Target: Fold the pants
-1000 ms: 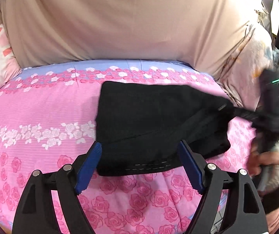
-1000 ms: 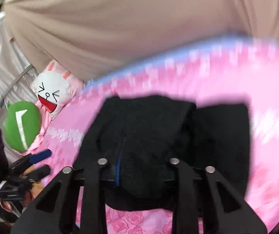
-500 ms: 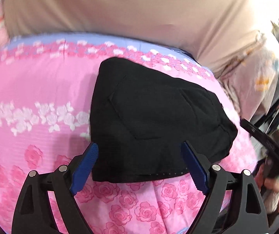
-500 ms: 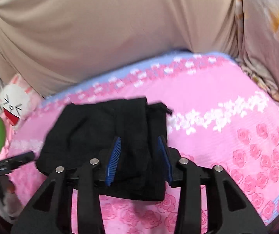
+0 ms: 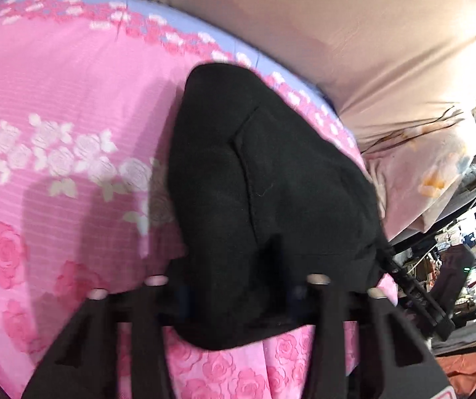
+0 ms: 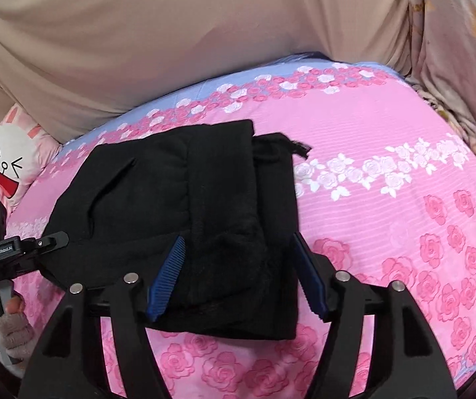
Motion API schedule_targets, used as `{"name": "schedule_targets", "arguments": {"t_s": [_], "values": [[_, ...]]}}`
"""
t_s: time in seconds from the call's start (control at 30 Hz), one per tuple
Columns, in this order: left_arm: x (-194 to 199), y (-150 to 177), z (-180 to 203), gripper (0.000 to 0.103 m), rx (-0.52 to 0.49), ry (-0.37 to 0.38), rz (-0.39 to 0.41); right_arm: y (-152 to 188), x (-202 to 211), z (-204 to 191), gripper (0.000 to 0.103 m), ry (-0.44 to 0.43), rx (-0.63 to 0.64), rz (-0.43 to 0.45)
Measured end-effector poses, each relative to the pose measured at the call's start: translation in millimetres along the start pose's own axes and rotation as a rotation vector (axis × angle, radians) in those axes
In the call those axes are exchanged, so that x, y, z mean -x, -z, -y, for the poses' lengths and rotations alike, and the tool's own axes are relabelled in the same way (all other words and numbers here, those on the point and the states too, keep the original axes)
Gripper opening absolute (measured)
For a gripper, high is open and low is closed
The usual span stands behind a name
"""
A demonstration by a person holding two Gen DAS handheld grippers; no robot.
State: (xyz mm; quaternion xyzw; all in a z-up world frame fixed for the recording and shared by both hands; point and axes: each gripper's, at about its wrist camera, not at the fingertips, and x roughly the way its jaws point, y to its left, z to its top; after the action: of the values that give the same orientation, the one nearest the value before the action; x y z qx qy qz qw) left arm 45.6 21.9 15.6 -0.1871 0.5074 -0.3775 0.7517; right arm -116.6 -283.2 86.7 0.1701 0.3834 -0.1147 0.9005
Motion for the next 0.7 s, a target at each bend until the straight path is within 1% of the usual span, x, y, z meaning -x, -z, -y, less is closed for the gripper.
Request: {"name": "schedule_targets", "arguments": {"t_s": [0.07, 0.1, 0.17, 0.2, 0.23, 0.27, 0.3, 0.33, 0.4, 0.43, 0.47, 0.5, 0.53, 0.57, 0.6, 0.67, 0.7], "values": [[17.1, 1.8, 0.0, 0.018, -0.001, 0.025, 0.008, 3.3, 0.9, -6.9, 0.065, -0.03, 0.008, -0.005], [23.5, 2.9, -0.2, 0.017, -0.008, 0.015, 0.015, 5.0, 4.4, -13.8, 0.065, -0.027, 0.027, 0.003], [37.0, 8.5, -1.4, 0.016, -0.026, -0.012, 0.022, 5.2, 14.6, -17.7, 0.065, -0.047, 0.028, 0.034], [40.4, 10.2, -2.9, 0.016, -0.039, -0.046, 0.024, 3.9, 19.3, -15.4, 0.064, -0.047, 0.018, 0.049], [47.3, 12.8, -2.8, 0.015, -0.065, -0.133, 0.057, 2.4, 21.3, -11.9, 0.064, -0.042, 0.011, 0.056], [54.4, 14.7, -0.3, 0.013, -0.089, -0.19, 0.089, -0.2, 23.8, -7.2, 0.064, -0.029, 0.003, 0.062], [64.2, 16.6, 7.5, 0.013, -0.132, -0.216, 0.117, -2.8, 23.8, -2.0, 0.065, -0.025, -0.007, 0.057], [71.1, 17.6, 16.9, 0.018, -0.164, -0.205, 0.129, -5.0, 22.1, 1.6, 0.065, -0.029, -0.015, 0.044], [78.0, 18.2, 37.0, 0.042, -0.225, -0.187, 0.141, -7.7, 18.6, 1.7, 0.064, -0.041, -0.007, 0.03], [80.1, 20.6, 58.4, 0.06, -0.288, -0.19, 0.163, -8.2, 17.1, -0.9, 0.062, -0.05, 0.013, 0.025], [79.5, 22.7, 70.7, 0.073, -0.323, -0.193, 0.173, -8.9, 13.7, -5.3, 0.047, -0.059, 0.04, 0.013], [75.9, 25.3, 87.2, 0.075, -0.372, -0.196, 0.18, -7.8, 12.0, -8.3, 0.029, -0.05, 0.053, 0.002], [68.2, 29.4, 107.5, 0.075, -0.436, -0.198, 0.174, -9.2, 10.4, -11.6, 0.019, -0.022, 0.077, -0.005], [62.7, 32.1, 118.8, 0.077, -0.472, -0.197, 0.166, -11.2, 12.4, -14.2, 0.014, -0.02, 0.099, -0.002], [53.5, 35.3, 133.1, 0.078, -0.509, -0.197, 0.155, -13.2, 14.9, -15.4, 0.011, -0.036, 0.108, -0.001], [27.6, 46.7, 164.2, 0.087, -0.599, -0.191, 0.12, -21.3, 24.9, -20.3, 0.01, -0.084, 0.126, 0.013], [14.3, 52.7, 175.5, 0.087, -0.64, -0.194, 0.104, -25.1, 29.2, -22.0, 0.01, -0.101, 0.135, 0.021]]}}
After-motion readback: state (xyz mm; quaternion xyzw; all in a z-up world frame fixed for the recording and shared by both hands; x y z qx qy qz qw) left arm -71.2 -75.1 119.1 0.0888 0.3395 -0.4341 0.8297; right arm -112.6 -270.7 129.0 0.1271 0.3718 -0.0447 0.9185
